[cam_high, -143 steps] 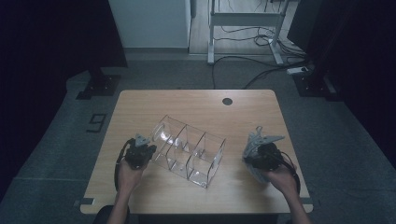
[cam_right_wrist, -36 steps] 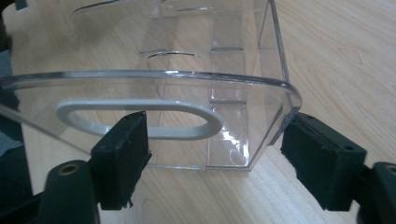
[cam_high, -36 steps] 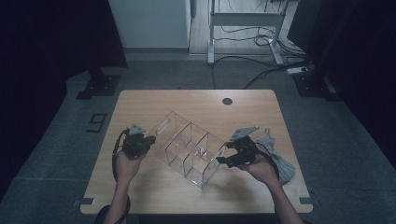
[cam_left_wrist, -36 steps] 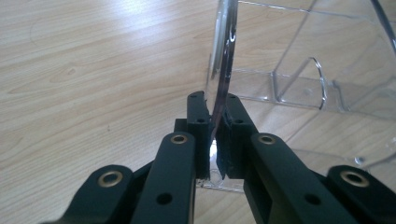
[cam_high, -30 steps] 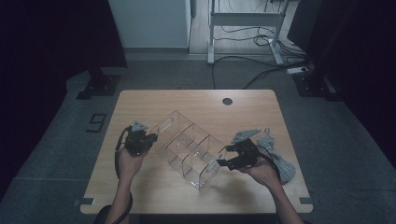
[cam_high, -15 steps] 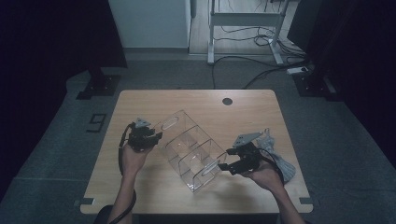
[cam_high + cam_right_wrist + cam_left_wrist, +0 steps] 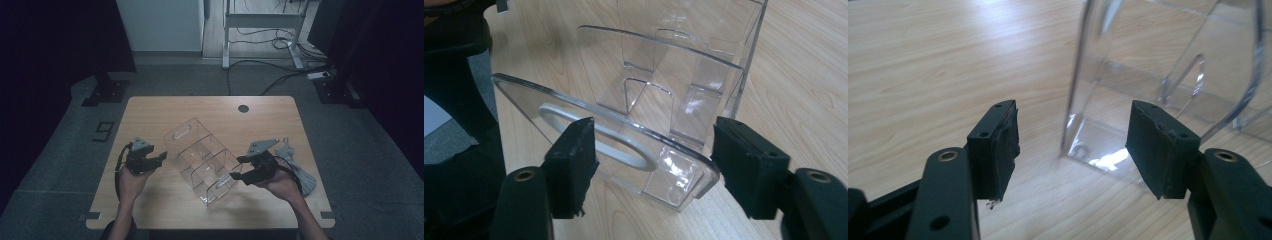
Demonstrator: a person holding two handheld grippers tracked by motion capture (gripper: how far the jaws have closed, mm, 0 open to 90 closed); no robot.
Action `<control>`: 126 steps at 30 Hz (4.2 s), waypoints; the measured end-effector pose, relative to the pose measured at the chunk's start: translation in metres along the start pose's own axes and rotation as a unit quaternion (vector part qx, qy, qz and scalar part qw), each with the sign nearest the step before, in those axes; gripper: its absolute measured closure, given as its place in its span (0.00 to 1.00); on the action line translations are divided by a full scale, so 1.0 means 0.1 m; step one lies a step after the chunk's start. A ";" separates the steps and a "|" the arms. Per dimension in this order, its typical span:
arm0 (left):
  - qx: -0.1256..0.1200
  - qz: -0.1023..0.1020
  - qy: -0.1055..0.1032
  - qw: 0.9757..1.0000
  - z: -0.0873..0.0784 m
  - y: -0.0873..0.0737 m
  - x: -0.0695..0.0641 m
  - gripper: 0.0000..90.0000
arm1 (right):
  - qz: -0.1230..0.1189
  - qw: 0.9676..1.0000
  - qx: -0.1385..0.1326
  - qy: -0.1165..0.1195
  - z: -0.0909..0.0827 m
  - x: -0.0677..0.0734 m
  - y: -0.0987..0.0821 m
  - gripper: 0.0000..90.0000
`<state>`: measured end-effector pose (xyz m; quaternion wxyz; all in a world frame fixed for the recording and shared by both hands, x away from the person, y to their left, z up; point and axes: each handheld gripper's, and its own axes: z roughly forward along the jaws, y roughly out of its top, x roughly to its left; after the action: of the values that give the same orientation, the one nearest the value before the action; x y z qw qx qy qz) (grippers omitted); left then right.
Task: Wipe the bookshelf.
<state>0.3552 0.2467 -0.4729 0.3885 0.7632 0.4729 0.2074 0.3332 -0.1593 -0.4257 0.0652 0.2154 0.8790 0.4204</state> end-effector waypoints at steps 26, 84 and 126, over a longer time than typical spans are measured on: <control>0.023 -0.024 -0.004 0.999 0.01 -0.25 0.19 0.39 | -0.029 0.999 0.015 0.032 0.23 0.18 0.19 0.64; -0.002 0.057 -0.063 0.996 -0.09 -0.03 -0.26 0.28 | -0.013 0.999 0.029 -0.018 0.42 0.35 0.41 0.95; -0.022 0.072 -0.022 0.997 0.17 0.18 -0.53 0.28 | 0.023 0.998 0.041 -0.048 0.21 0.11 0.27 0.51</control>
<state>0.3519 0.1883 -0.4665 0.3995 0.7909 0.4035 0.2281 0.3384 -0.1243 -0.4174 0.0885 0.2577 0.8861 0.3750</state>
